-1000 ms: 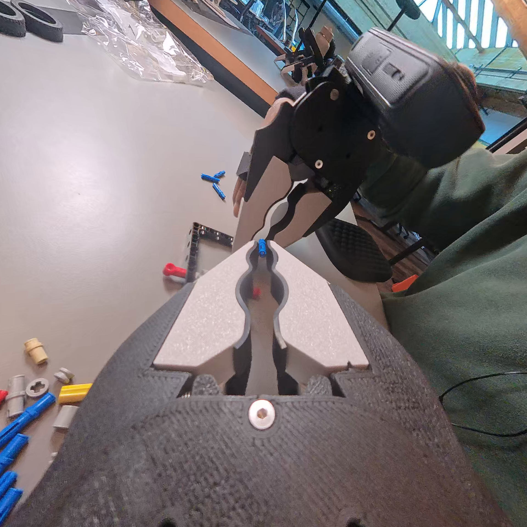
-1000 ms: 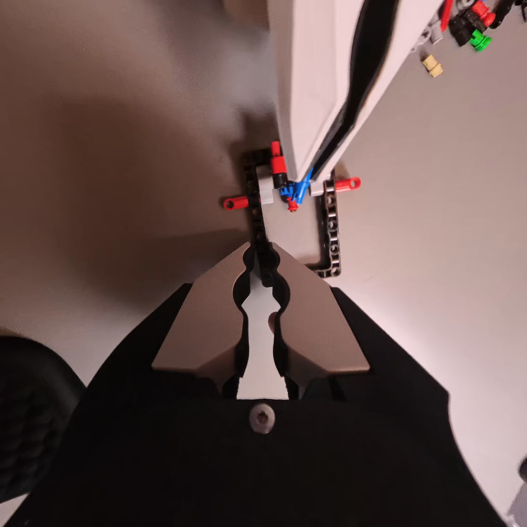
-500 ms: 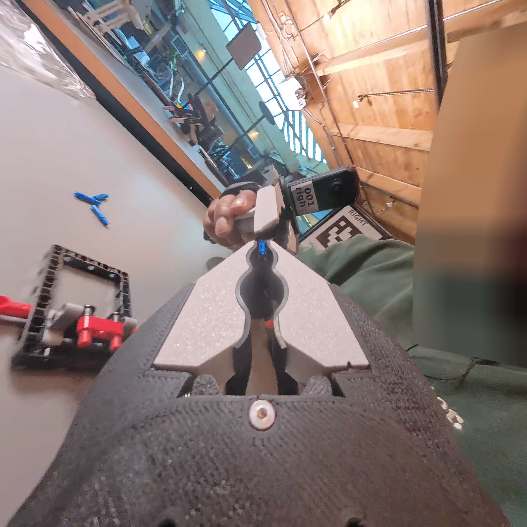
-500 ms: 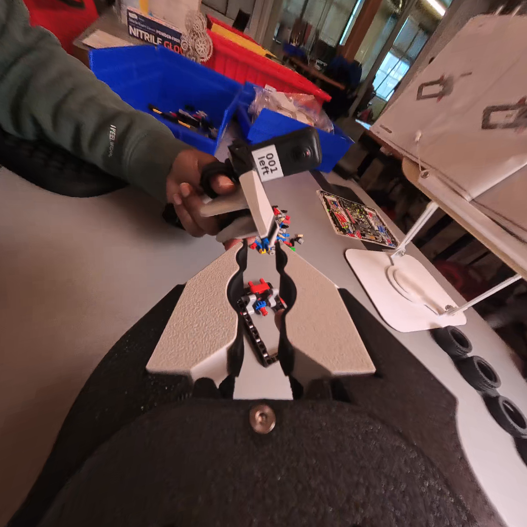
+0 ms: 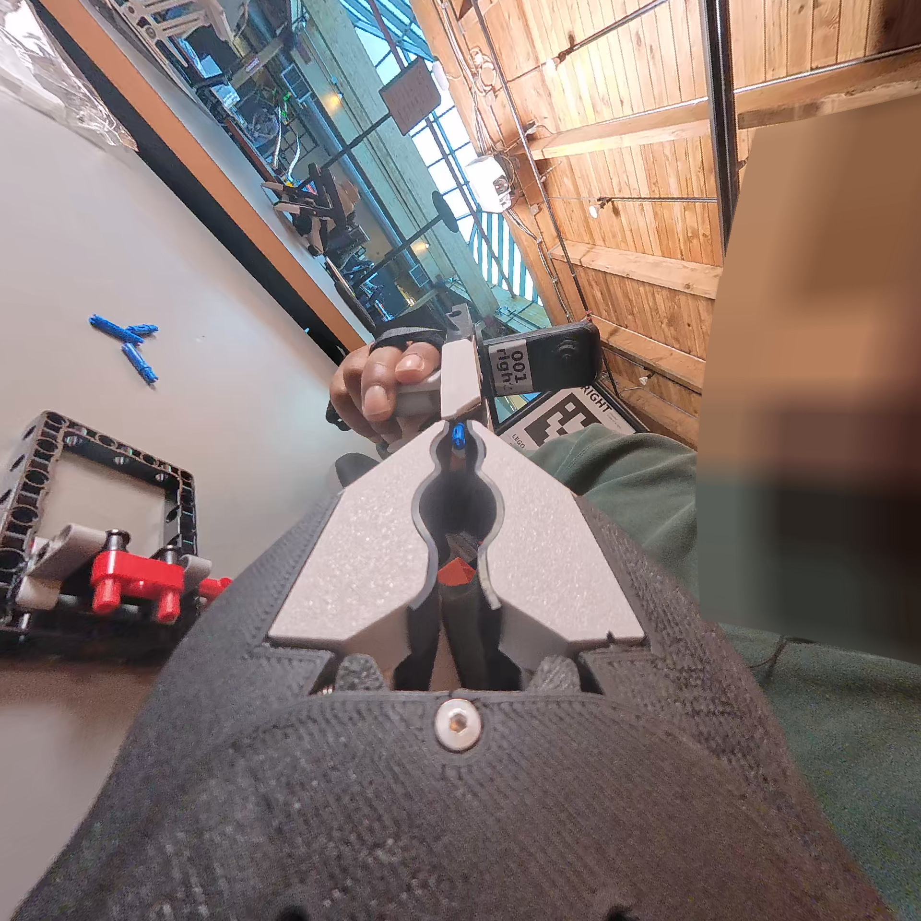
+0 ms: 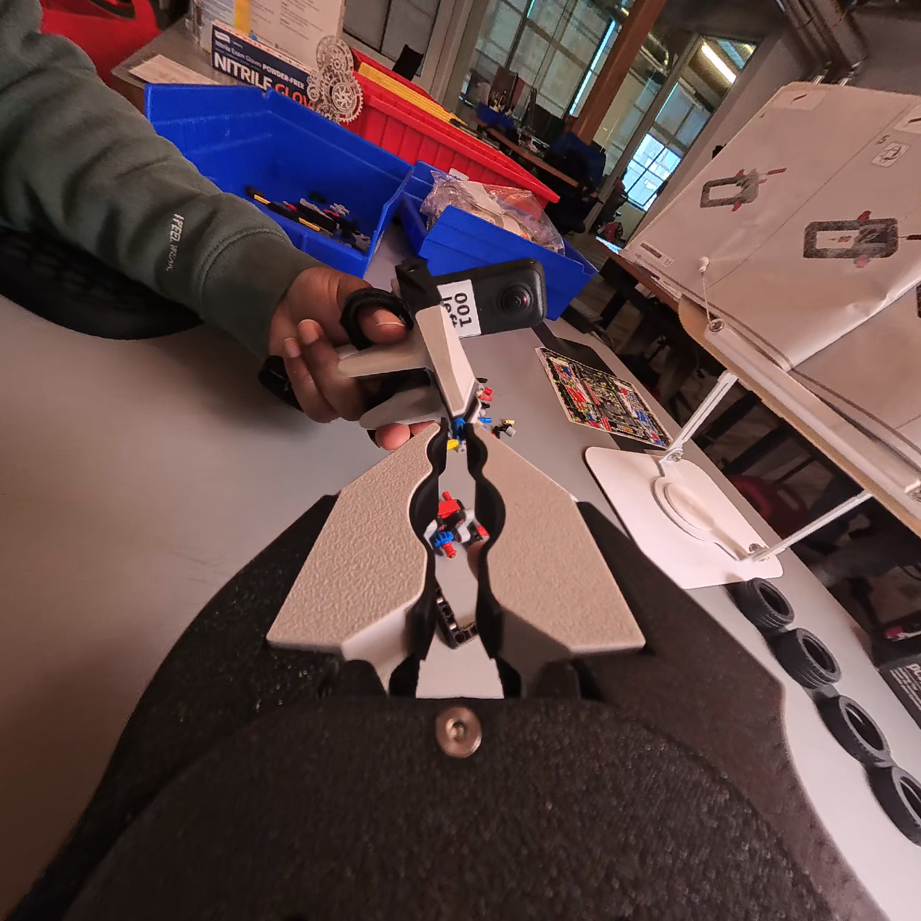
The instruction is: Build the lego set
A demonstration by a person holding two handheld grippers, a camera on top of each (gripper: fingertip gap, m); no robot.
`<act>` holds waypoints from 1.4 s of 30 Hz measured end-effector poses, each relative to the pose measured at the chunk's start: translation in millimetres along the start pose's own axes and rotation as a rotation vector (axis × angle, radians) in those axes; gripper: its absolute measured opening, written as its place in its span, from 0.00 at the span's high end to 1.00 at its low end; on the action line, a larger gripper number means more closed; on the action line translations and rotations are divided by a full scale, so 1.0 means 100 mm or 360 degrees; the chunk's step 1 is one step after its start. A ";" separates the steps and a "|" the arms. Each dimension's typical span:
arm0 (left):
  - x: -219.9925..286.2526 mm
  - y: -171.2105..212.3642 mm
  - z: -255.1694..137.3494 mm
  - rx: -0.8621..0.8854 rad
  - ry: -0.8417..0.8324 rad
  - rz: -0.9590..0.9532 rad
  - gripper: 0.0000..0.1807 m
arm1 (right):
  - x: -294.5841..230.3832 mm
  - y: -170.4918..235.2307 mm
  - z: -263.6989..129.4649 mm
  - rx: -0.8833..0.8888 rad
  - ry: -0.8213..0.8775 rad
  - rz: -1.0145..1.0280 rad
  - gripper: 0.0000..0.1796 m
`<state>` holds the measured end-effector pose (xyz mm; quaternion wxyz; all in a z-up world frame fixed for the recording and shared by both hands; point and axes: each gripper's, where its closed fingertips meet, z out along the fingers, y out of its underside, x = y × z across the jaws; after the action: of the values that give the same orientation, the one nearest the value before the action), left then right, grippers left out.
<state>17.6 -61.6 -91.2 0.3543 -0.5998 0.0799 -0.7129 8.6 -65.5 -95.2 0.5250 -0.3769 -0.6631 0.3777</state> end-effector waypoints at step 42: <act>-1.13 0.36 -0.49 -0.1156 -0.1312 0.1035 0.67 | 0.38 0.82 -0.43 -0.0494 0.0131 0.0372 0.98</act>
<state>-8.8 -35.1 -213.8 0.3284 -0.8518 0.3517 -0.2071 52.5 8.8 -145.9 0.4398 -0.5427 -0.6432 0.3136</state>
